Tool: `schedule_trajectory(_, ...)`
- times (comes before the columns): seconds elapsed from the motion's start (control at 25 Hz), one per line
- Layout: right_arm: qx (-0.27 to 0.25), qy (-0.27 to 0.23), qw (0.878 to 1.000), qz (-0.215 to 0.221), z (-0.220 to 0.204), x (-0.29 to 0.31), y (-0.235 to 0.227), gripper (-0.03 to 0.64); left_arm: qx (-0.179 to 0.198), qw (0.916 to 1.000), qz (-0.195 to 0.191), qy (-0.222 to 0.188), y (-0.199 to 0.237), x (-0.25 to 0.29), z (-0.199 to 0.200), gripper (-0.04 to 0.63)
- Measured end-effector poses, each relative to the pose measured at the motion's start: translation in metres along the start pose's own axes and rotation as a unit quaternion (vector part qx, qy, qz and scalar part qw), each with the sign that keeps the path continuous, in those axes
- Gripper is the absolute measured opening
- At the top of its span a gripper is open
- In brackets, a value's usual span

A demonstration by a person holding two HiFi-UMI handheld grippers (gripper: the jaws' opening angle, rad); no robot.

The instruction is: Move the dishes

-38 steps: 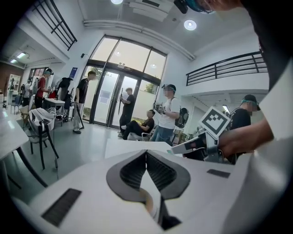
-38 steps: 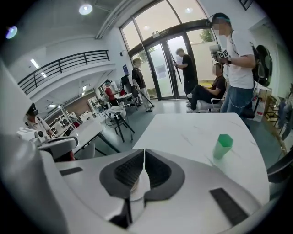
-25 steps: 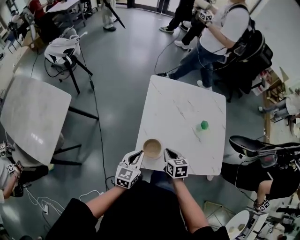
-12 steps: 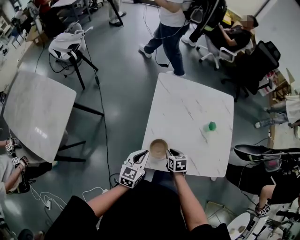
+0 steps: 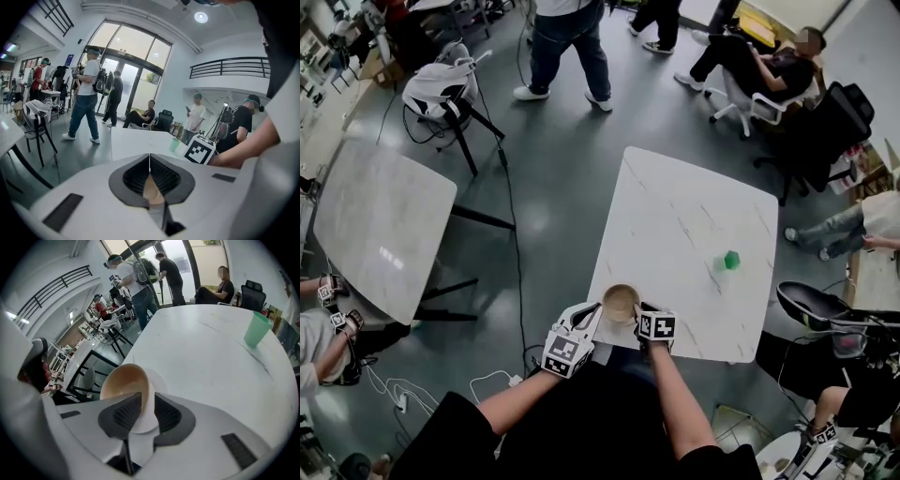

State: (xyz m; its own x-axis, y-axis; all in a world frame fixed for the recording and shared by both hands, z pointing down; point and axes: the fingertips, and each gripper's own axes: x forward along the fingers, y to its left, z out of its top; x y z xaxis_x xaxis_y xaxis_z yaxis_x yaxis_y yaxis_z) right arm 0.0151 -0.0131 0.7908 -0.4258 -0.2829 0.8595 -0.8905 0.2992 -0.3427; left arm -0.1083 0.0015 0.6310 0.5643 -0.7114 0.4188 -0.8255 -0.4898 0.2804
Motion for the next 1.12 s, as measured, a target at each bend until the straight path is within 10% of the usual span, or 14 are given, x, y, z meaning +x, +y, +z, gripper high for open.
schedule_trajectory(1.12, 0.028, -0.053, 0.998, -0.003, 0.026, -0.040, -0.010, 0.026, 0.019, 0.9995, -0.024, 0.000, -0.030, 0.016, 0.001, 0.017)
